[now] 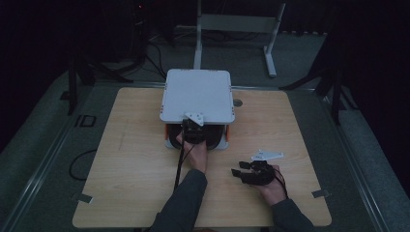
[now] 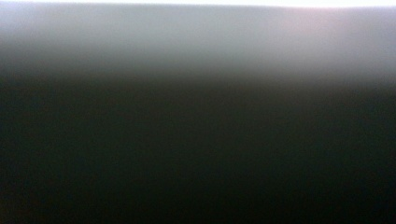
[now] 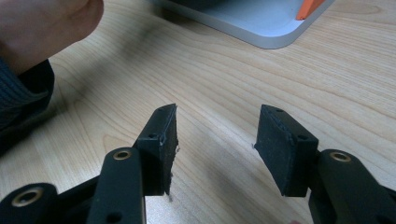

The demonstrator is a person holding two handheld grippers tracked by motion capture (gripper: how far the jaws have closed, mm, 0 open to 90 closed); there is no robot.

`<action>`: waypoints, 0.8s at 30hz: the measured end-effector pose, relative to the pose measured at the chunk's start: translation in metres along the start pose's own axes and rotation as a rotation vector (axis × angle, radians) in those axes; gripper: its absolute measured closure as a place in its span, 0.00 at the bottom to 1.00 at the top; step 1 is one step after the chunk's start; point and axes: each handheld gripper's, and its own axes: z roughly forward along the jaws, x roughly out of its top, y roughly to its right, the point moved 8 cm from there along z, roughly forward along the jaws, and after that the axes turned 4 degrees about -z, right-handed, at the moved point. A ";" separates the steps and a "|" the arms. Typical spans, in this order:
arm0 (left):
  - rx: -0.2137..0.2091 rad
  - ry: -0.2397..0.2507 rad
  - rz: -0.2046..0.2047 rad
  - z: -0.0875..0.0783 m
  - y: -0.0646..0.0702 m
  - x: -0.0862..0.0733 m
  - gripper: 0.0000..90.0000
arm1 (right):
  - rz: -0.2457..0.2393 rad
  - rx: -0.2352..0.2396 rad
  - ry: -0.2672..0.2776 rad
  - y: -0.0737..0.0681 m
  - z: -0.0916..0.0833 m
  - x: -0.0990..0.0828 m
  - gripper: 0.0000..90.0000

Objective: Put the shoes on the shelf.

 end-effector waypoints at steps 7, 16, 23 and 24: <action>-0.085 -0.057 0.011 -0.019 -0.009 -0.007 0.54 | -0.003 -0.001 0.003 0.000 -0.001 0.000 0.53; -0.194 -0.094 0.059 -0.047 -0.029 -0.001 0.50 | -0.001 -0.004 0.000 0.000 -0.001 0.000 0.53; -0.287 -0.114 0.115 -0.059 -0.043 -0.007 0.48 | -0.002 -0.008 -0.001 0.001 0.000 0.000 0.53; -0.300 -0.119 0.119 -0.061 -0.044 -0.009 0.48 | -0.003 -0.009 -0.001 0.001 0.000 0.000 0.53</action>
